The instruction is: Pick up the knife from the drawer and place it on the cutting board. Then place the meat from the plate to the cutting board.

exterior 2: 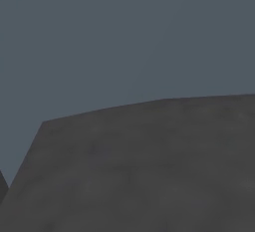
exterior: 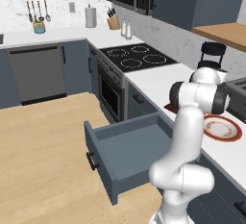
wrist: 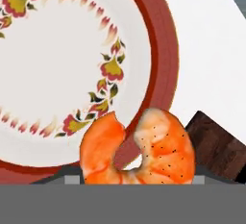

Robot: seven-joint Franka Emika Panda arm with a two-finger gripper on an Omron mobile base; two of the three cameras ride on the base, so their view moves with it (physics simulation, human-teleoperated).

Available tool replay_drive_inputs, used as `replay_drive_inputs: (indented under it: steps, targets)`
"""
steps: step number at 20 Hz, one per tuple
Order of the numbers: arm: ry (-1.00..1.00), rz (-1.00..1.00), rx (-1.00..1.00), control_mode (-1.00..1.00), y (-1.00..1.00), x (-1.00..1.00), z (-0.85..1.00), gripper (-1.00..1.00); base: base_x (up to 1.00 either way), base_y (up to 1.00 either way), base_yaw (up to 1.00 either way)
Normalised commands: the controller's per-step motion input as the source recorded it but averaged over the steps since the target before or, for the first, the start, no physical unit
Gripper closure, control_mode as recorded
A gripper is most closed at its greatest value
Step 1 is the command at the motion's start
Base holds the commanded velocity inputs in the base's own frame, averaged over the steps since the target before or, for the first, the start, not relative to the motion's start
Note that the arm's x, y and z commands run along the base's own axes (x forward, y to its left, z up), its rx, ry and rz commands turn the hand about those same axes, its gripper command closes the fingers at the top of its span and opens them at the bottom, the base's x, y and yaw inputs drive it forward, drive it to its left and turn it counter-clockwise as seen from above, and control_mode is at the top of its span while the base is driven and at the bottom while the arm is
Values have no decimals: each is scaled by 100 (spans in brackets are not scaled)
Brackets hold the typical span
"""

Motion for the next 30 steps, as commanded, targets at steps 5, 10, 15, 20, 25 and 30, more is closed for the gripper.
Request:
replay_drive_inputs:
  steps: [5,10,15,20,25,30]
  targets:
    - [1,0,-2,-100,26,75,-4,100,0,0,0]
    - [0,0,-4,-100,0,43,-28,100,0,0,0]
    - [0,0,0,-100,4,32,-7,-100,0,0,0]
    - [-6,1,0,-100,0,-46,0,-100,0,0,0]
    - [-20,3,-1,-100,4,-99,0,-100,0,0,0]
    - [-41,8,-8,-100,46,-100,4,-100,0,0,0]
